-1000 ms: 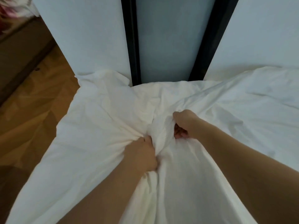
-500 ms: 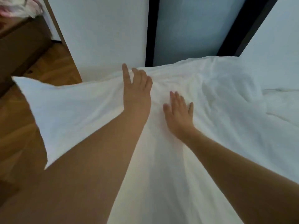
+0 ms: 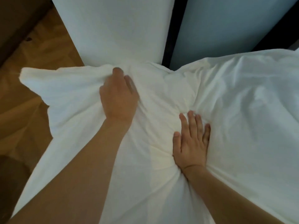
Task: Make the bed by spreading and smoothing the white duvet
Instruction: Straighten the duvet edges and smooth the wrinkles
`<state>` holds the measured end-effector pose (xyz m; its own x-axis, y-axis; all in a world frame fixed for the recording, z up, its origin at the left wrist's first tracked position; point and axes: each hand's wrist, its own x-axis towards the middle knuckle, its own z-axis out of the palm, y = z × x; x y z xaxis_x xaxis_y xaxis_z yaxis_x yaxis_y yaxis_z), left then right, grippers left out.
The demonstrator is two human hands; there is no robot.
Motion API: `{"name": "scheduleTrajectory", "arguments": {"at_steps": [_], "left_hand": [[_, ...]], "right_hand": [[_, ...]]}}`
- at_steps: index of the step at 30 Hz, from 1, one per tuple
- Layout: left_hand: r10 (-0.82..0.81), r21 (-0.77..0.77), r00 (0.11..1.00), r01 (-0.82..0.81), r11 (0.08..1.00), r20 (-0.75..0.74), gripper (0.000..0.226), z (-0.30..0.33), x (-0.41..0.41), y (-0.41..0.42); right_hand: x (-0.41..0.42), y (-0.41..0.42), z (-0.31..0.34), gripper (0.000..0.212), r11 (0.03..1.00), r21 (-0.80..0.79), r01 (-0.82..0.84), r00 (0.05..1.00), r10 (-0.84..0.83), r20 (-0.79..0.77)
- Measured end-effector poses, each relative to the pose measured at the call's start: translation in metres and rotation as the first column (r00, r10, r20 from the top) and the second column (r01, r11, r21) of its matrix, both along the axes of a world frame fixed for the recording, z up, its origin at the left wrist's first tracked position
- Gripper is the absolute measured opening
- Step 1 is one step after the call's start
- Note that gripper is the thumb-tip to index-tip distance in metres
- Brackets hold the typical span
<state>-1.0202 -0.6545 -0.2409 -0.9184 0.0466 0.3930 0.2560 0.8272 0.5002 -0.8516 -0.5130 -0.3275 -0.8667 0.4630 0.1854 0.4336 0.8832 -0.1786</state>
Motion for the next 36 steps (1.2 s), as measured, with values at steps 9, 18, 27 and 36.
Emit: {"name": "scheduleTrajectory", "arguments": {"at_steps": [9,18,27,36], "left_hand": [[-0.142,-0.41,0.932,0.28,0.868,0.334,0.047,-0.012,0.0,0.015],[0.059,-0.423,0.814,0.237,0.874,0.577,0.067,-0.046,0.114,-0.079],[-0.138,-0.172,0.635,0.401,0.9,0.76,0.075,-0.021,0.091,-0.107],[0.008,0.077,0.417,-0.188,0.979,0.909,0.157,-0.02,0.144,-0.215]], "right_hand": [[-0.004,0.008,-0.01,0.061,1.0,0.0,-0.004,0.998,0.004,-0.07],[-0.002,0.005,-0.007,0.06,0.999,0.048,0.006,1.0,-0.006,-0.016],[0.072,-0.062,0.09,0.042,0.988,-0.149,-0.051,0.991,0.068,0.116],[0.246,-0.212,0.064,0.122,0.732,-0.319,-0.602,0.562,0.672,0.482]]}}
